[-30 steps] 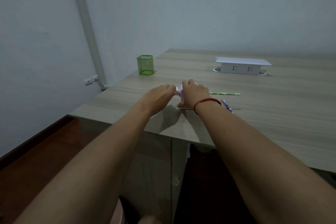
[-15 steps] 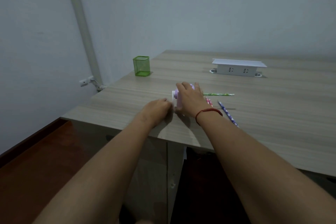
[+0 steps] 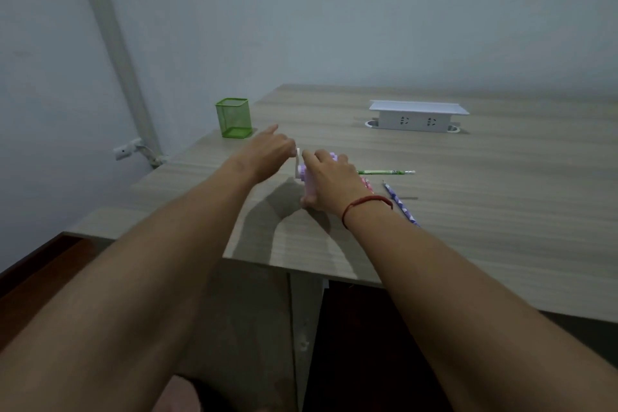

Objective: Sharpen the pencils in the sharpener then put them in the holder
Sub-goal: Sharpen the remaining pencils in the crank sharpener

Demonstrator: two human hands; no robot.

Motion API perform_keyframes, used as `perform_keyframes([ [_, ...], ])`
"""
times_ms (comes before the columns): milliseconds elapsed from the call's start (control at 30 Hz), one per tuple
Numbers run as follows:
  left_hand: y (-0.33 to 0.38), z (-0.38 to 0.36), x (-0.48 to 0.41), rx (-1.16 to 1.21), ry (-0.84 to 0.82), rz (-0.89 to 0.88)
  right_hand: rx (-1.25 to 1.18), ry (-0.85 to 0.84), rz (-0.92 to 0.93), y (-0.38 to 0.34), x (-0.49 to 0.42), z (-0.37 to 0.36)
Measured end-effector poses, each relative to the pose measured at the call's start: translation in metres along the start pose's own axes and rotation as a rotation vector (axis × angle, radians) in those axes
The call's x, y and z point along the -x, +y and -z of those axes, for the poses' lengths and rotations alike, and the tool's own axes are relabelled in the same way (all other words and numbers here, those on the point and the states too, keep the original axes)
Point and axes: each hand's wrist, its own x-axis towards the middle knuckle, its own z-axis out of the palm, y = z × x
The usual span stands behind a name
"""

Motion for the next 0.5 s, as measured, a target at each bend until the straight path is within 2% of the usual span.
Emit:
perform_keyframes([
  [133,0.004,0.005,0.012,0.081,0.115,0.028,0.033,0.017,-0.027,-0.006,-0.002,0.004],
  [300,0.015,0.008,0.043,0.189,0.162,0.022,0.041,-0.009,-0.093,-0.013,-0.001,0.006],
  [400,0.035,-0.004,0.066,0.258,0.119,0.072,0.06,-0.071,-0.144,-0.016,-0.004,0.006],
  [500,0.052,-0.017,0.072,0.281,0.022,0.118,0.003,-0.054,-0.177,-0.016,-0.003,0.001],
])
